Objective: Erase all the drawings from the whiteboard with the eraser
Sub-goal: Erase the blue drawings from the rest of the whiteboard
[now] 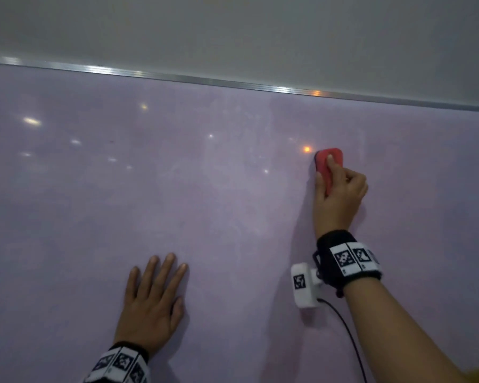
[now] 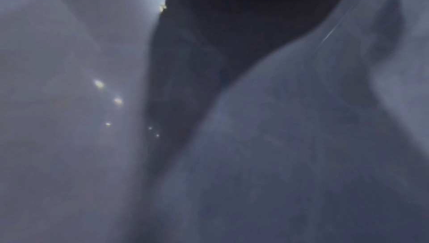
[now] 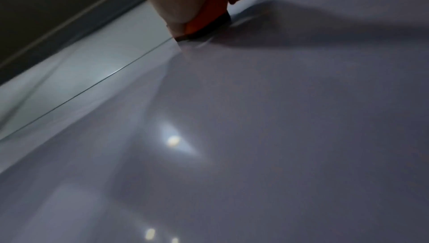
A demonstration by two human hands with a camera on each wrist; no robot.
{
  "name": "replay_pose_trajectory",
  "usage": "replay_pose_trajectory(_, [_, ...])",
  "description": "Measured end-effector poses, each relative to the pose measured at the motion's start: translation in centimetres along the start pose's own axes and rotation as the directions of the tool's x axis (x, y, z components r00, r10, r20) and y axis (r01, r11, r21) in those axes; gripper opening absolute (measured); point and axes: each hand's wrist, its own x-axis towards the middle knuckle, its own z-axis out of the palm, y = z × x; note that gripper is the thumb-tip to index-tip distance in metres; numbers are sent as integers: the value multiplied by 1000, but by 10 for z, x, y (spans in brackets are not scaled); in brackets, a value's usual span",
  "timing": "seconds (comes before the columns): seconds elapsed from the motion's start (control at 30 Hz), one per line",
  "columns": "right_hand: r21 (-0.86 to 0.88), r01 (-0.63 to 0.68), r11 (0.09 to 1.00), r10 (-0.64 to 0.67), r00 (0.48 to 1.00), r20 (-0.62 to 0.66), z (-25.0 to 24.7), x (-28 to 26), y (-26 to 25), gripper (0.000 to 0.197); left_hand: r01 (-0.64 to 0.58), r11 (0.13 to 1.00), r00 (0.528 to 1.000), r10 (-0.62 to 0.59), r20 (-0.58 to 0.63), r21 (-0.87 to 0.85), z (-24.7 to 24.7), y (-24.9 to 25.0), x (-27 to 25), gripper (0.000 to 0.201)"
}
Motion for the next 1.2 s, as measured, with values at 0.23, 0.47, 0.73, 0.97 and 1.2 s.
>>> replay_pose_trajectory(0.23, [236, 582, 778, -622, 767, 157, 59, -3, -164, 33, -21, 1000, 1000, 22, 15, -19, 1, -2, -2, 54])
replay_pose_trajectory(0.47, [183, 614, 768, -640, 738, 212, 66, 30, -189, 30, -236, 972, 970, 235, 62, -1, -17, -45, -1, 52])
replay_pose_trajectory(0.73, [285, 765, 577, -815, 523, 249, 79, -15, -229, 30, -185, 982, 983, 184, 26, 24, -41, -111, 8, 53])
replay_pose_trajectory(0.97, [292, 662, 690, -720, 668, 190, 88, -41, -256, 34, -186, 982, 982, 185, 36, 17, -41, -112, 6, 53])
replay_pose_trajectory(1.2, [87, 526, 846, -532, 826, 187, 65, 1, -179, 35, -192, 981, 981, 192, 38, -4, -43, -112, 8, 51])
